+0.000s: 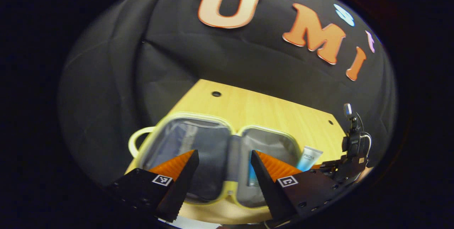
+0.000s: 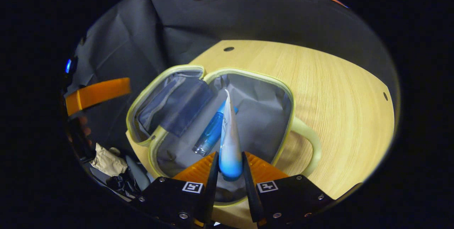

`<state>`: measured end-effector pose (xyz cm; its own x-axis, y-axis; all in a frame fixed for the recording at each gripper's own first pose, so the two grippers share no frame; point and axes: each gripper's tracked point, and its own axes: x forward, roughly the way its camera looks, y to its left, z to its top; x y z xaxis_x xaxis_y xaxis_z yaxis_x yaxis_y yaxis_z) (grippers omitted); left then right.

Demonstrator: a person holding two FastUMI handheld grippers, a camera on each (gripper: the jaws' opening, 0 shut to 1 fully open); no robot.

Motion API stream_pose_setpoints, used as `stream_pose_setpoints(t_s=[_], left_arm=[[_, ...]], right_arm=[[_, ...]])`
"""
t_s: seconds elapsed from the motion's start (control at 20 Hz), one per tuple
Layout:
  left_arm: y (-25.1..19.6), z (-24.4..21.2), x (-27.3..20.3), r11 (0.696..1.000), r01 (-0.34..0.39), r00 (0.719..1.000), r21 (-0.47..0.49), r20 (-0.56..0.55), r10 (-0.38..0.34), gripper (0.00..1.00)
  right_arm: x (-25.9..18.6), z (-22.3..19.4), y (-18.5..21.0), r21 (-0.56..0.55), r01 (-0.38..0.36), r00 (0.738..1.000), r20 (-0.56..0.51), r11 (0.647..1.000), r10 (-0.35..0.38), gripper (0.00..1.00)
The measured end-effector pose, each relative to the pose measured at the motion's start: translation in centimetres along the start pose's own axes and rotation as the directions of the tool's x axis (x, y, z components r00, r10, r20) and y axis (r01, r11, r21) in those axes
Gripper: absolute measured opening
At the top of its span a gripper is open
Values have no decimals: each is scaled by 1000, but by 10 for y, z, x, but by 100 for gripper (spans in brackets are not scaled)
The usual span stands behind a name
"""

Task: First open the suitcase, pack the skin care products into it, and then close the suitcase.

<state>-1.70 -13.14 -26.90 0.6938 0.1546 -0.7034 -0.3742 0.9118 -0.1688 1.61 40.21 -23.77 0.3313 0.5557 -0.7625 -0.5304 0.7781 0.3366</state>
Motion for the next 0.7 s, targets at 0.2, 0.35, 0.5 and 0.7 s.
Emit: stream_pose_setpoints(t_s=[0.2,0.35,0.5,0.7], left_arm=[[88,-13,-37,973,-138,990,-184,-19,137,96],[151,-17,-43,942,-226,974,-249,-38,224,96],[189,-21,-27,911,-240,971,-335,-58,234,96],[229,-22,-8,859,-206,978,-468,-85,189,96]], right_arm=[[22,-4,1,40,29,996,-90,999,-25,42],[37,-9,4,48,41,991,-133,998,-34,41],[38,-10,3,-1,66,988,-137,998,-66,41],[29,-8,6,-21,44,993,-107,999,-46,46]])
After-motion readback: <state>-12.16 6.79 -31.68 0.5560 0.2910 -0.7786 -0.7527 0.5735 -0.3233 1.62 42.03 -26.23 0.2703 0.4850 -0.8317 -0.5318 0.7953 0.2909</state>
